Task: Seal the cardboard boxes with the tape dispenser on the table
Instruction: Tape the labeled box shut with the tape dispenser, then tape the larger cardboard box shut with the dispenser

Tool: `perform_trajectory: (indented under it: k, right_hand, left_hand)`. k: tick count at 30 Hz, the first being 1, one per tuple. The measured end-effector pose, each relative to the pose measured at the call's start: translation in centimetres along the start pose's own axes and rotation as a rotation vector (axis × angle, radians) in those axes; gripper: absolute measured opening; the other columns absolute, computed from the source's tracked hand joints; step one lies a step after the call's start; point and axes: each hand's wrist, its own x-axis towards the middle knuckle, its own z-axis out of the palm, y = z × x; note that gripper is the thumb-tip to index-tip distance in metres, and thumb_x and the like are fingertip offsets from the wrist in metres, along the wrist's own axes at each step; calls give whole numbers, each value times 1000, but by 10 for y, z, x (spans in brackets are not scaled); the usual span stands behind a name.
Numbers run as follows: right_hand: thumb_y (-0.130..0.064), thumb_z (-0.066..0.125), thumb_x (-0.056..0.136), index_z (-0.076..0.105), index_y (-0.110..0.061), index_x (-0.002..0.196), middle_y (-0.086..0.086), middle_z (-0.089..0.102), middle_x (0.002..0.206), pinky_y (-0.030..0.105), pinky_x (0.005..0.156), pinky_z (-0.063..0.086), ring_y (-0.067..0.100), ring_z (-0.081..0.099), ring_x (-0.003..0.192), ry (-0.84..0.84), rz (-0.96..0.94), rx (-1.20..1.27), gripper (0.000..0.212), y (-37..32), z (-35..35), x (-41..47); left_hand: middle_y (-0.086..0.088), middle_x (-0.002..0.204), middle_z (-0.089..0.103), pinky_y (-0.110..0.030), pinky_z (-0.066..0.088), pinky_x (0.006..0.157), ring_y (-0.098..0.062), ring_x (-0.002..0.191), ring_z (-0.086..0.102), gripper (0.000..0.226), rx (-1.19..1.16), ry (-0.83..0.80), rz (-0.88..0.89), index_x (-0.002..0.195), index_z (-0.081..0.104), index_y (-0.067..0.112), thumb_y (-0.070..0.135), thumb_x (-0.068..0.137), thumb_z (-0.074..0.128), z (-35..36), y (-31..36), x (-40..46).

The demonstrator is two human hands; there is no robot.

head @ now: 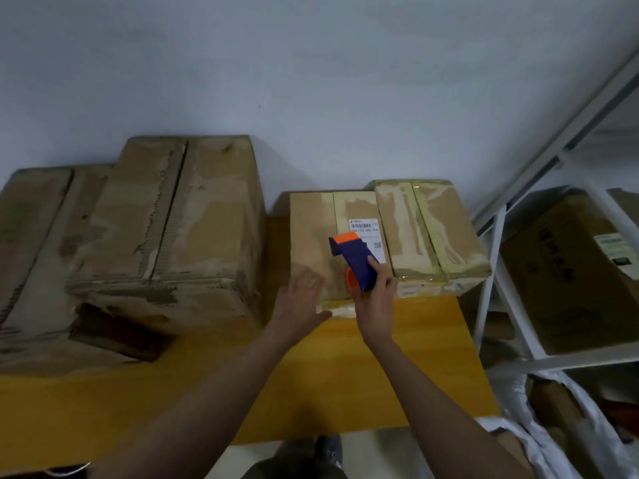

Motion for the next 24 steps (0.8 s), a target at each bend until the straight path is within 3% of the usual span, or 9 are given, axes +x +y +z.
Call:
perform_trajectory:
  k: [3, 5, 9, 13, 17, 24]
  right_hand:
    - [-14, 71, 93, 42, -17, 142, 10, 41, 134, 8, 77, 43, -11, 38, 98, 64, 3, 85, 57, -8, -1, -13]
    - [-19, 72, 93, 43, -17, 140, 11, 41, 136, 4, 80, 43, -9, 40, 101, 94, 27, 180, 55, -18, -5, -20]
    - [-16, 75, 90, 46, -16, 135, 8, 45, 132, 6, 82, 44, -18, 44, 107, 87, -5, 280, 54, -43, -19, -27]
    - [-10, 78, 86, 46, -19, 132, 3, 49, 126, 21, 89, 50, 2, 53, 110, 69, -95, 357, 57, -78, -26, -25]
    - [-5, 77, 84, 45, -23, 128, 0, 50, 128, 26, 89, 51, 18, 53, 116, 2, -195, 365, 58, -116, -22, -28]
    - [2, 75, 82, 44, -21, 134, 1, 49, 133, 14, 88, 47, 9, 50, 118, -73, -235, 349, 65, -165, 16, -39]
  left_hand:
    - [0, 164, 21, -47, 30, 115, -28, 146, 27, 70, 23, 21, 24, 154, 29, 29, 53, 95, 56, -13, 0, -22]
    - [0, 164, 23, -46, 31, 115, -29, 144, 31, 66, 24, 46, 40, 154, 30, 29, 49, 96, 55, -29, 0, -33]
    - [1, 160, 29, -47, 38, 113, -27, 140, 38, 60, 6, 141, 61, 152, 35, 29, 45, 97, 55, -72, -4, -53]
    - [4, 156, 34, -43, 38, 112, -20, 138, 41, 55, 19, 303, 67, 148, 42, 28, 44, 97, 56, -117, -16, -69]
    - [1, 154, 39, -43, 35, 114, -22, 139, 41, 51, 9, 381, 3, 145, 45, 27, 42, 97, 55, -150, -46, -81]
    - [-4, 152, 39, -52, 39, 110, -32, 137, 40, 54, -41, 318, -149, 143, 46, 23, 50, 97, 51, -166, -145, -77]
